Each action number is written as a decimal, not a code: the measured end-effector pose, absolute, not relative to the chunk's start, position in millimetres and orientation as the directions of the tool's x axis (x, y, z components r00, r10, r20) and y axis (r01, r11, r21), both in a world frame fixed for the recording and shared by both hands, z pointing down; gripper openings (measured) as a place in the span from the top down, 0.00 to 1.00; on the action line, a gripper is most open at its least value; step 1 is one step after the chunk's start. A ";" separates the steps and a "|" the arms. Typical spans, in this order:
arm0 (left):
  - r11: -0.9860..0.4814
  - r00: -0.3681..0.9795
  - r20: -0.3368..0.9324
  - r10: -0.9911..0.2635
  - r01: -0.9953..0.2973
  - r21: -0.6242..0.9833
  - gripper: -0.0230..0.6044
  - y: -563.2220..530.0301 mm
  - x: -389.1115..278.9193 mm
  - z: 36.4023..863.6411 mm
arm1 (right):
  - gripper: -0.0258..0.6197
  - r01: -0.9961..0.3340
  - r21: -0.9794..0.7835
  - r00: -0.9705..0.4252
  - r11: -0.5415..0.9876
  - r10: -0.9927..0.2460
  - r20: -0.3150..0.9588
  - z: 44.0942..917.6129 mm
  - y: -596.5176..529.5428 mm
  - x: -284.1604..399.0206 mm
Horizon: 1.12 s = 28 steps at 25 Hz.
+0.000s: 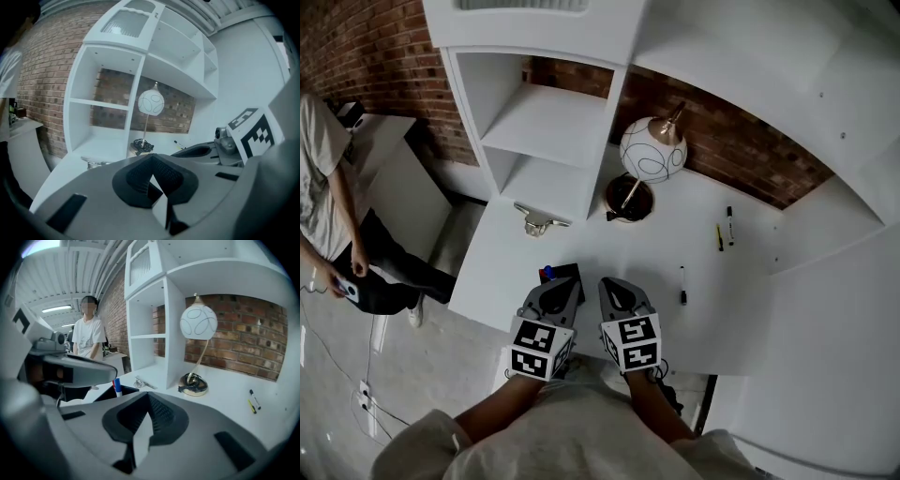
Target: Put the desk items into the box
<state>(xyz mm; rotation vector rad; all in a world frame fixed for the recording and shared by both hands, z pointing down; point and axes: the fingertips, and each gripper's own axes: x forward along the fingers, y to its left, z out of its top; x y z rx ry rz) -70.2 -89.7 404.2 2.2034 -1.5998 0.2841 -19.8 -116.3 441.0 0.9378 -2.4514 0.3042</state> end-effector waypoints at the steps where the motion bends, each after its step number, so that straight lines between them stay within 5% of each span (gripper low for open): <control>1: -0.285 0.343 0.387 -0.856 -0.937 0.201 0.95 -91.9 -61.4 403.5 | 0.93 -0.693 -0.025 -0.626 0.721 -0.583 0.518 439.6 -118.2 -9.7; 17: -0.571 0.607 0.383 -0.696 -0.792 0.217 0.95 -103.8 78.1 410.7 | 0.93 -0.907 0.000 -0.363 0.421 -0.780 0.510 435.9 -115.9 143.8; 28: -0.647 0.674 0.392 -0.626 -0.730 0.220 0.95 -108.4 130.3 417.5 | 0.93 -0.948 0.003 -0.272 0.317 -0.817 0.509 438.3 -115.2 201.2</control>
